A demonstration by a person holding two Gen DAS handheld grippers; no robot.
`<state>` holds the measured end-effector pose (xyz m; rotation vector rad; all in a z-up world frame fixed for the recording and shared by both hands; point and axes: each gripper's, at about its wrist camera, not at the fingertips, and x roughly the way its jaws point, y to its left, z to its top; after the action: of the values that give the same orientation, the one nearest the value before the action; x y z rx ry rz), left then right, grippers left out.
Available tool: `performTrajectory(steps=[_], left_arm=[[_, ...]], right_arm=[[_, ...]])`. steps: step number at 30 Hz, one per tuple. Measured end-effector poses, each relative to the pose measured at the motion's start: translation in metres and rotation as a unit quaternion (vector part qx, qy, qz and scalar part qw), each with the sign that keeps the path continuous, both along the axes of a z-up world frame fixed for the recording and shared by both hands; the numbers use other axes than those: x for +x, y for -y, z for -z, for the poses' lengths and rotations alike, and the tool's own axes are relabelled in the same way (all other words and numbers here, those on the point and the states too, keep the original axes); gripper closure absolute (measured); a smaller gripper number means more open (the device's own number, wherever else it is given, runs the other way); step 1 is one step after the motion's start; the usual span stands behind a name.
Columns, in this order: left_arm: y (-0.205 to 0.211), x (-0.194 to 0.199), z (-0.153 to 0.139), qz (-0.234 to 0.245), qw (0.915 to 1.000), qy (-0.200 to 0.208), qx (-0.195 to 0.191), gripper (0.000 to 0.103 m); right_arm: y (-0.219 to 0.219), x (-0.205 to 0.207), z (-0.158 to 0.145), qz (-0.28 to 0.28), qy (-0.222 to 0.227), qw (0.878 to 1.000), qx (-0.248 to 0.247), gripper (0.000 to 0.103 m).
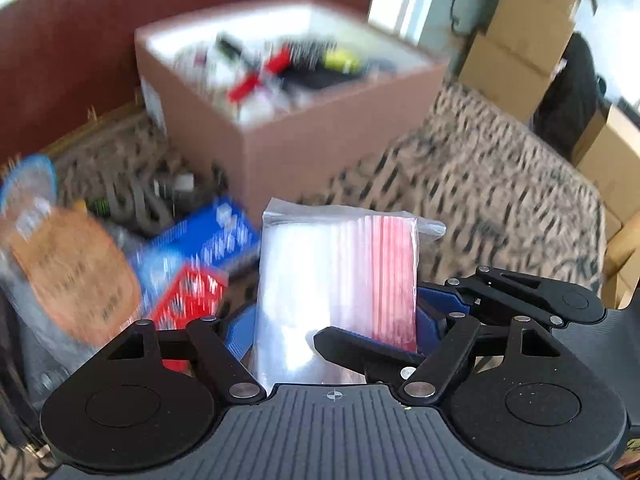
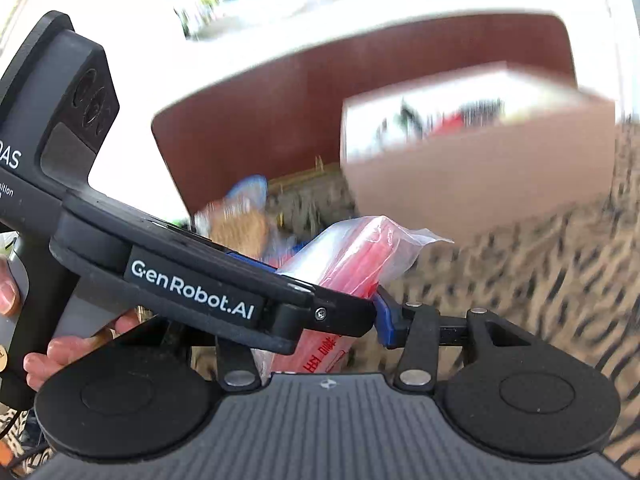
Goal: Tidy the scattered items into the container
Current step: 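Carry the zip bag into the tan shoebox and open the left gripper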
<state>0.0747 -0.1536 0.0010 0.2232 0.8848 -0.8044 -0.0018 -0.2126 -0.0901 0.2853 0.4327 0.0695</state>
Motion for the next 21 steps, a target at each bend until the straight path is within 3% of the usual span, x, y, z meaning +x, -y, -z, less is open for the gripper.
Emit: performTrajectory(steps=[3,9,14,21], left_arm=[[0.012,0.004,-0.031,-0.001,0.9994,0.027,-0.022,0.025],[0.053,0.041,-0.076,0.004,0.9972,0.042,-0.061,0.024],[0.098,0.086,-0.094,0.000,0.9959,0.044,-0.079,0.024],[0.149,0.163,-0.085,-0.014,0.9942,-0.010,-0.107,0.022]], right_arm=[[0.010,0.002,-0.028,0.003,0.039,0.998,-0.041,0.052],[0.047,0.027,-0.076,0.017,0.081,0.990,-0.112,0.053],[0.083,0.069,-0.099,0.022,0.075,0.982,-0.172,0.056],[0.144,0.136,-0.102,0.010,0.041,0.973,-0.227,0.059]])
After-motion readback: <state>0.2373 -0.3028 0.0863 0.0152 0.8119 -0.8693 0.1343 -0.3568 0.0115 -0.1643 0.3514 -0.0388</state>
